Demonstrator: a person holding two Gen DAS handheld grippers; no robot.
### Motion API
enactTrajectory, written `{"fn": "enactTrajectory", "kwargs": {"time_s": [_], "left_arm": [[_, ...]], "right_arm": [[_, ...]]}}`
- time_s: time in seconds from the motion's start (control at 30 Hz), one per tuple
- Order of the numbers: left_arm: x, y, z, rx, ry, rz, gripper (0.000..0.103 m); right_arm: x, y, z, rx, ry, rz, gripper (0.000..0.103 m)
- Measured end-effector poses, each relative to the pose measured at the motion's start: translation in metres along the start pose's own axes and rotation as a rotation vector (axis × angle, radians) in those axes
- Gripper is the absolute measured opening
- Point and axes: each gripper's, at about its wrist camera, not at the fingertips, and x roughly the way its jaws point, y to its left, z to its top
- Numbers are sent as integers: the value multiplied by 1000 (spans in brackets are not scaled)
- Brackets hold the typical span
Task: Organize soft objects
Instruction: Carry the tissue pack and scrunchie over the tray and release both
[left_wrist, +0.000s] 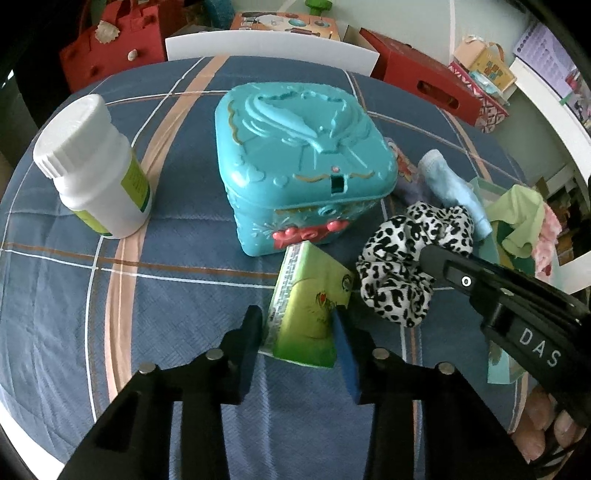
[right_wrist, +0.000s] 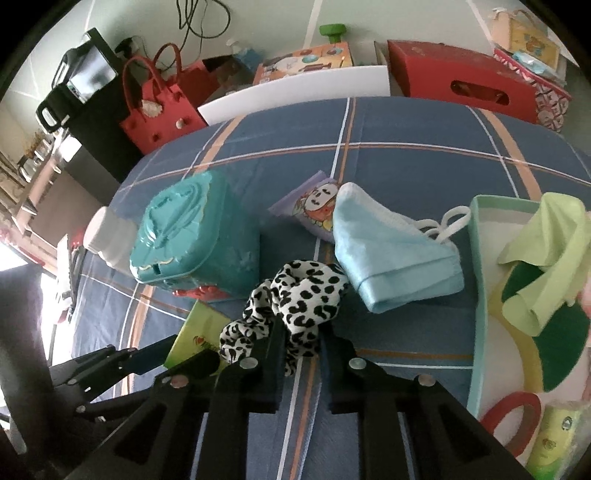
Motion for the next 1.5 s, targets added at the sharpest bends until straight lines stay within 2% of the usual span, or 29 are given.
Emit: {"fn": "enactTrajectory", "kwargs": {"time_s": [0.37,0.7,0.8,0.97,1.23,1.5], "left_arm": [[-19,3,-2,19,-38,-48,29],[-62,-24,-2,101,-157,-97,28],[-72,-37,0,125,-193,-108,28],[-81,-64,6,164,-220,-145,28],[-85,-130,13,308,-226,-193,28],[-66,-209,11,472,-199,-260,29]], "right_arm": [[-41,-7,-1,12,-93,-1,17],[-99,-30,0,64,-227,-37,17],[-117,-48,1,107,-270,-84,17],[-141,-93,-6,232,-316,-155,17],[-162,-172,-27,450,-328,-268,17],[-167,-216,-47,564,-307,-331,17]]}}
